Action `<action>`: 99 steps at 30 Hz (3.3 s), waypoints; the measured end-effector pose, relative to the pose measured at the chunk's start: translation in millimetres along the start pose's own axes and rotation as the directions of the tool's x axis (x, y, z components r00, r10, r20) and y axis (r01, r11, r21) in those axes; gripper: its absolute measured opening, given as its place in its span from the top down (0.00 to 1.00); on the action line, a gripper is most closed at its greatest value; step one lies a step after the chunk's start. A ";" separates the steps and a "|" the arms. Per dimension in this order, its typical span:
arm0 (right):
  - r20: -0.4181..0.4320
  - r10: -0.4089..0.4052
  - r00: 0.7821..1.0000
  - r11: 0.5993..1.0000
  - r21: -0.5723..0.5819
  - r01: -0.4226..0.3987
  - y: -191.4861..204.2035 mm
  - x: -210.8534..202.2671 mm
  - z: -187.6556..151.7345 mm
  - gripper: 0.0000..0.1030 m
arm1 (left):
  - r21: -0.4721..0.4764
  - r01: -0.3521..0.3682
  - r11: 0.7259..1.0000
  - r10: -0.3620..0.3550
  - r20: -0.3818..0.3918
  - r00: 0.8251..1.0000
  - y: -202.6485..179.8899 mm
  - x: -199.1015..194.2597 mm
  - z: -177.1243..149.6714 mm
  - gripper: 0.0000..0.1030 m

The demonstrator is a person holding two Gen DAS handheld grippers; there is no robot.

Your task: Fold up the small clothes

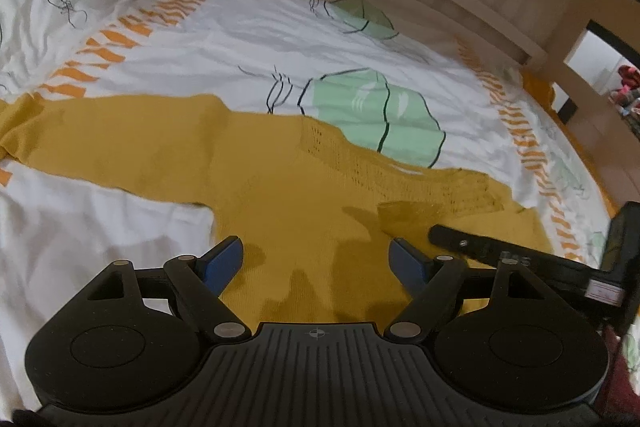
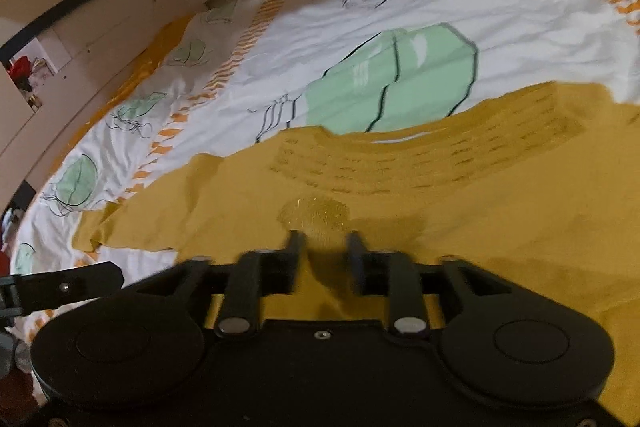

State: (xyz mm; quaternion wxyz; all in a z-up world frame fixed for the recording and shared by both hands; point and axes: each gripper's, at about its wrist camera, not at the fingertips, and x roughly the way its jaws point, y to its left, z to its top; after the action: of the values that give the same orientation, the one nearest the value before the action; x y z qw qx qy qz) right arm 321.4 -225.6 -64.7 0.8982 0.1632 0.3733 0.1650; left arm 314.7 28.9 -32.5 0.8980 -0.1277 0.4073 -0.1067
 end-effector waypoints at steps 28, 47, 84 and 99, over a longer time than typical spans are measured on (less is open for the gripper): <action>-0.144 -0.225 0.964 0.971 -0.113 0.210 -48.0 -17.9 -40.4 0.01 | 0.003 0.076 0.997 -0.074 -0.186 0.980 -52.0 99.7 -18.0 0.34; 0.011 -0.156 0.988 0.971 0.183 0.152 -98.3 -80.8 -0.6 0.01 | 0.154 -0.059 0.986 0.053 0.046 0.998 -69.2 68.3 47.8 0.96; 0.004 -0.200 0.980 0.936 0.298 0.190 -137.5 -83.5 1.5 0.01 | -0.016 -0.001 1.000 -0.001 -0.106 0.994 10.5 123.3 31.9 0.65; 0.006 -0.194 0.981 0.927 0.328 0.181 -143.7 -83.7 -0.3 0.01 | -0.089 -0.078 0.993 0.072 -0.077 0.994 6.2 119.9 28.3 0.61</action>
State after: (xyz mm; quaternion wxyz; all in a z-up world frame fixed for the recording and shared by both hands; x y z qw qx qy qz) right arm 290.5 -388.8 -73.1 0.8775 0.2759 0.3920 0.0114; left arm 414.1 3.3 -101.0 0.8790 -0.1493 0.4490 -0.0587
